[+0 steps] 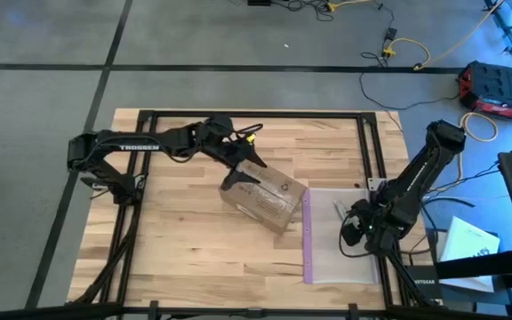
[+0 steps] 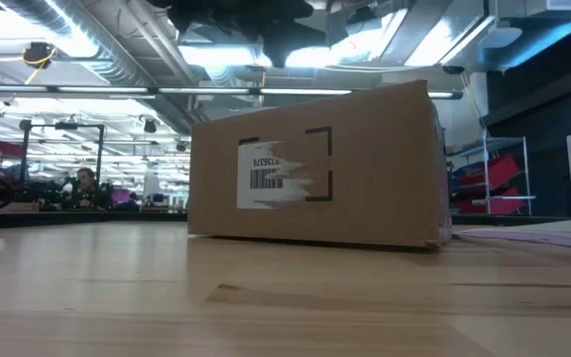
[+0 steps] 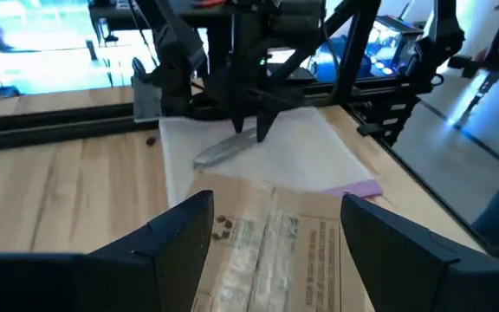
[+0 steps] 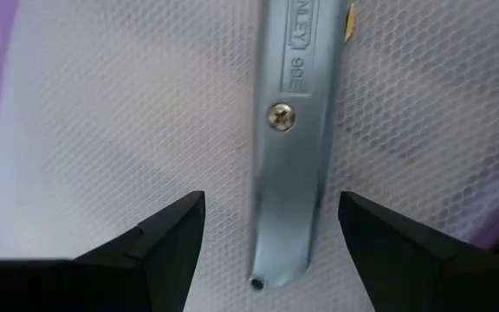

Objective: Unpack boxes
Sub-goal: Open the cardboard box using the cutter

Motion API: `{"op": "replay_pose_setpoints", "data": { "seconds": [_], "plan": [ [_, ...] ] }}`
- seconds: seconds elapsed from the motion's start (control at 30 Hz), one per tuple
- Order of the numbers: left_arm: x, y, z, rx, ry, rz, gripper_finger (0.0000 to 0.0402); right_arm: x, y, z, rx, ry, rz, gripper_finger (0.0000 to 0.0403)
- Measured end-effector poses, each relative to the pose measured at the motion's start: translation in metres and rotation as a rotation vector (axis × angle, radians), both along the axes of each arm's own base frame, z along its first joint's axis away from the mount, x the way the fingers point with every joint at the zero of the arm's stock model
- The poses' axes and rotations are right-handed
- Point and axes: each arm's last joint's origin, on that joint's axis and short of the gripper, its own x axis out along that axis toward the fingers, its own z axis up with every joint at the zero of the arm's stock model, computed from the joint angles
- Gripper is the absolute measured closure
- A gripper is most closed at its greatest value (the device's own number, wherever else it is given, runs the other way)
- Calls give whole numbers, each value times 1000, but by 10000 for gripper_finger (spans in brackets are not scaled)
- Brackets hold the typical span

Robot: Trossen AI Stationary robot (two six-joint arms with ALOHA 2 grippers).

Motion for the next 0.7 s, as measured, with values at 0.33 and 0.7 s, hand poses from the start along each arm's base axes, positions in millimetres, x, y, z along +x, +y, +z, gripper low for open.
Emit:
{"op": "replay_pose_setpoints", "data": {
  "seconds": [0.33,0.7],
  "plan": [
    [9,-11,-12,-33,49,-26,160,3,3,-7,-36,7,28,285],
    [10,-6,-14,-34,48,-20,160,19,19,23,-28,-176,39,323]
  ]
}}
